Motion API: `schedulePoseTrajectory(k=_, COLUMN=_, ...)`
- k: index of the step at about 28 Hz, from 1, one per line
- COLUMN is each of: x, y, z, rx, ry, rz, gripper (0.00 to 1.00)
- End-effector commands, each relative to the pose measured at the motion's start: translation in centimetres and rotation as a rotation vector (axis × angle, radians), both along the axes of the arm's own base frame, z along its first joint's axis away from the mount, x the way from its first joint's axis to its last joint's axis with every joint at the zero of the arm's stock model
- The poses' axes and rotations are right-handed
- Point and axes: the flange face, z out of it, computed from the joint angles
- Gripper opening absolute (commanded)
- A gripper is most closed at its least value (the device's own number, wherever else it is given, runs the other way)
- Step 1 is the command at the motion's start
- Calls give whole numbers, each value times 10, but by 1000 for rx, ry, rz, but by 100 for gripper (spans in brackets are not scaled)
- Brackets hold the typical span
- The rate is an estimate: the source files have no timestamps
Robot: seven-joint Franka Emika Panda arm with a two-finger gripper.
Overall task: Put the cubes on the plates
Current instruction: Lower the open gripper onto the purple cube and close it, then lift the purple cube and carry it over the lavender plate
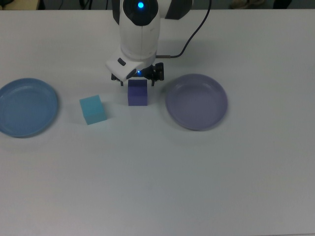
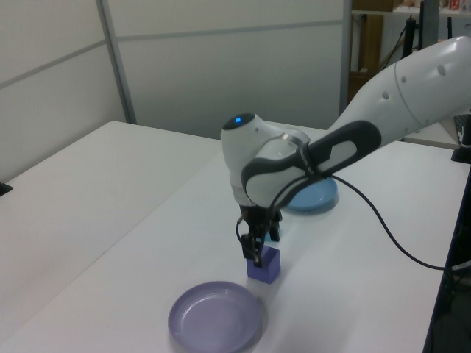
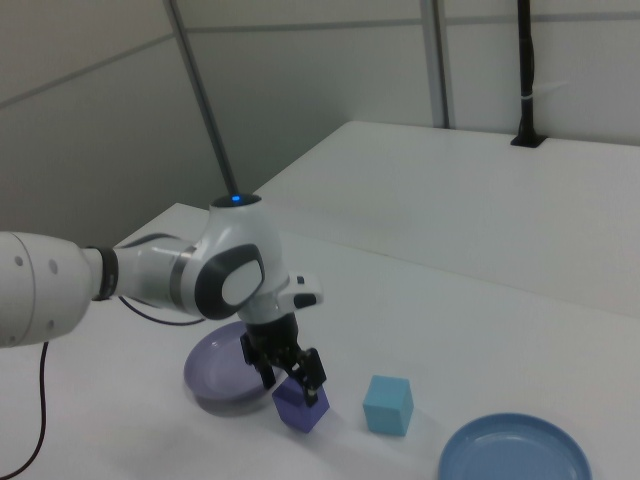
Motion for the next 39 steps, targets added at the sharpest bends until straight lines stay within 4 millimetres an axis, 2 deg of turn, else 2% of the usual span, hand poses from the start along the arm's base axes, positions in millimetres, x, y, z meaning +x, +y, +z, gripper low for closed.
schedulePoseTrajectory(k=1, x=1, y=-1, z=-23, rx=-35, ry=-24, rz=-48, gripper=100)
schedulePoseTrajectory(k=4, x=5, y=-5, z=-27, rx=-39, ry=-38, rz=-72, gripper=100)
schedulePoseTrajectory(k=5, x=5, y=-7, z=-26, rx=-39, ry=-39, rz=-76, gripper=93)
schedulePoseTrajectory(k=8, x=7, y=-14, z=-21, rx=-39, ry=-48, rz=-90, gripper=50)
schedulePoseTrajectory(k=9, x=7, y=-14, z=-19, rx=-37, ry=-51, rz=-91, gripper=31)
schedulePoseTrajectory(k=12, x=7, y=-13, z=-6, rx=-30, ry=-66, rz=-96, gripper=18)
schedulePoseTrajectory(k=14, x=8, y=-8, z=17, rx=-21, ry=-92, rz=-95, gripper=17)
schedulePoseTrajectory(k=19, x=18, y=9, z=63, rx=-9, ry=-112, rz=-92, gripper=17)
schedulePoseTrajectory(k=20, x=23, y=34, z=78, rx=15, ry=-136, rz=-85, gripper=17)
schedulePoseTrajectory(k=24, x=24, y=67, z=95, rx=40, ry=-167, rz=-67, gripper=18)
schedulePoseTrajectory(k=25, x=23, y=76, z=94, rx=44, ry=-166, rz=-58, gripper=18)
schedulePoseTrajectory(k=26, x=19, y=97, z=92, rx=45, ry=-167, rz=-34, gripper=18)
schedulePoseTrajectory(k=27, x=17, y=109, z=88, rx=46, ry=-163, rz=-24, gripper=18)
schedulePoseTrajectory(k=30, x=14, y=129, z=73, rx=33, ry=-149, rz=-10, gripper=19)
schedulePoseTrajectory(k=33, x=7, y=161, z=42, rx=-24, ry=-129, rz=17, gripper=20)
schedulePoseTrajectory(k=35, x=6, y=169, z=27, rx=-51, ry=-121, rz=13, gripper=20)
schedulePoseTrajectory(k=36, x=8, y=171, z=15, rx=-73, ry=-121, rz=11, gripper=24)
schedulePoseTrajectory(k=37, x=8, y=171, z=12, rx=-77, ry=-124, rz=13, gripper=26)
schedulePoseTrajectory(k=39, x=9, y=171, z=12, rx=-76, ry=-124, rz=15, gripper=39)
